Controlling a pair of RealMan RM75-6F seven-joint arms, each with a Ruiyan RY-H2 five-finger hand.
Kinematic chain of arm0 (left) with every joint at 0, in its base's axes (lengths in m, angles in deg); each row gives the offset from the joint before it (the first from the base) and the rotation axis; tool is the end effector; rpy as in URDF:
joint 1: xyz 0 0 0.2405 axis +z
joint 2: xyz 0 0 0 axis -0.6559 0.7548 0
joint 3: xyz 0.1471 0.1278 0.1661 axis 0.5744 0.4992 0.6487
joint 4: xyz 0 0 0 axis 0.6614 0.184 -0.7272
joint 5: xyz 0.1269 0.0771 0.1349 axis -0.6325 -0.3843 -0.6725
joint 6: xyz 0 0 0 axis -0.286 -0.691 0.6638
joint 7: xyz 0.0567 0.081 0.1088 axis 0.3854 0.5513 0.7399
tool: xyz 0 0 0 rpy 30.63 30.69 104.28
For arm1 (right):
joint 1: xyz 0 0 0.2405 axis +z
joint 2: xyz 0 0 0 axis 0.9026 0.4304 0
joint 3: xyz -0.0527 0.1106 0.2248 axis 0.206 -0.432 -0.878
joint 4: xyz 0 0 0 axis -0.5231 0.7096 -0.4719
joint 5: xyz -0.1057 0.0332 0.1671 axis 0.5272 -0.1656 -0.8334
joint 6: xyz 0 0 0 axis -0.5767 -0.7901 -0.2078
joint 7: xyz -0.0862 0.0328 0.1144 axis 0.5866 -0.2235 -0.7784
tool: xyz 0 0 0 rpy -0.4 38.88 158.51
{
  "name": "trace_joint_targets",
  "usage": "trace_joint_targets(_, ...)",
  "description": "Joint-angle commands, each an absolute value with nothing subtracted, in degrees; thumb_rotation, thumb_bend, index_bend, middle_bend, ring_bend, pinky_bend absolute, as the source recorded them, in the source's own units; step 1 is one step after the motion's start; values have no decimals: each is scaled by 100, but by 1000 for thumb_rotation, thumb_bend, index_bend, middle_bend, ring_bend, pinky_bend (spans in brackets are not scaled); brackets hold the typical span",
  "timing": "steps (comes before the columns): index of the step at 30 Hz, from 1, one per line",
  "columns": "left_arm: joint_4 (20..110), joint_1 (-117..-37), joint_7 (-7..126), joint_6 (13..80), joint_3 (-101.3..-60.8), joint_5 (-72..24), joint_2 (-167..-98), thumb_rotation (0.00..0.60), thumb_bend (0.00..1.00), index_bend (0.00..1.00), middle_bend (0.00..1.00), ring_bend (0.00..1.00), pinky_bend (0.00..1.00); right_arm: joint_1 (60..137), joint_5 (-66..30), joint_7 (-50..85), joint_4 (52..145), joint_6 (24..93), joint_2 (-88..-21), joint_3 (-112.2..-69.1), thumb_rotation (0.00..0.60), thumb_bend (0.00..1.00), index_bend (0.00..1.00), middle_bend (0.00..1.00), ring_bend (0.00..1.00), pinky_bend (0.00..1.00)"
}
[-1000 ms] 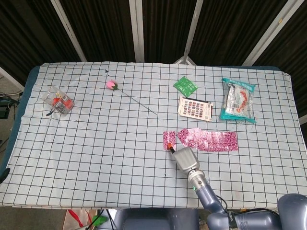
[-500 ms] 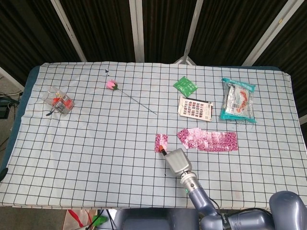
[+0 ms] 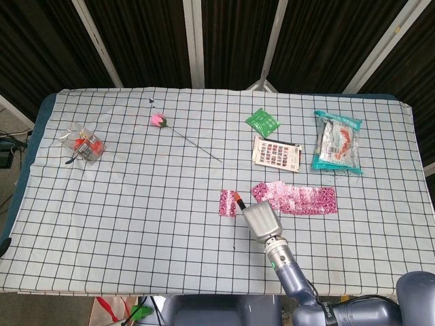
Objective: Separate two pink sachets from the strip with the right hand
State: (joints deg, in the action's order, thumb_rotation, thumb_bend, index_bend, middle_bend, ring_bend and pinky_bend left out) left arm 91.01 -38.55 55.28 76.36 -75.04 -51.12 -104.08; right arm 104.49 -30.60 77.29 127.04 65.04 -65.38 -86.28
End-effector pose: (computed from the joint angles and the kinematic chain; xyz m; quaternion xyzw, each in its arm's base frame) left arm -0.3022 0.1409 0.2261 -0.5558 -0.3707 -0.4012 0.6267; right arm -0.1212 -0.2749 -0.0290 0.7839 -0.3042 0.2597 0.4749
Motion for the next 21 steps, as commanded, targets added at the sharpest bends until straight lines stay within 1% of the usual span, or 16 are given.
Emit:
trace_joint_targets(1,9109,-3854,5557,7642,-7505,-5113,-10416,600,378,182,45,0,119,10392,-3142,7611,12705,6469,-6395,-8601,600,841,133,800,801,656)
trace_joint_targets(7,9132,-3853,5662,7642,-7508,-5098,-10444,600,379,182,45,0,119,10354,-3225,7421,12573,6304,-6250,-8507,600,841,132,800,801,656)
trace_joint_targets(21,9168,-3863,5852,7617,-7517,-5057,-10488,600,378,182,45,0,119,10302,-3388,6997,12085,5987,-6210,-8402,600,840,132,800,801,656)
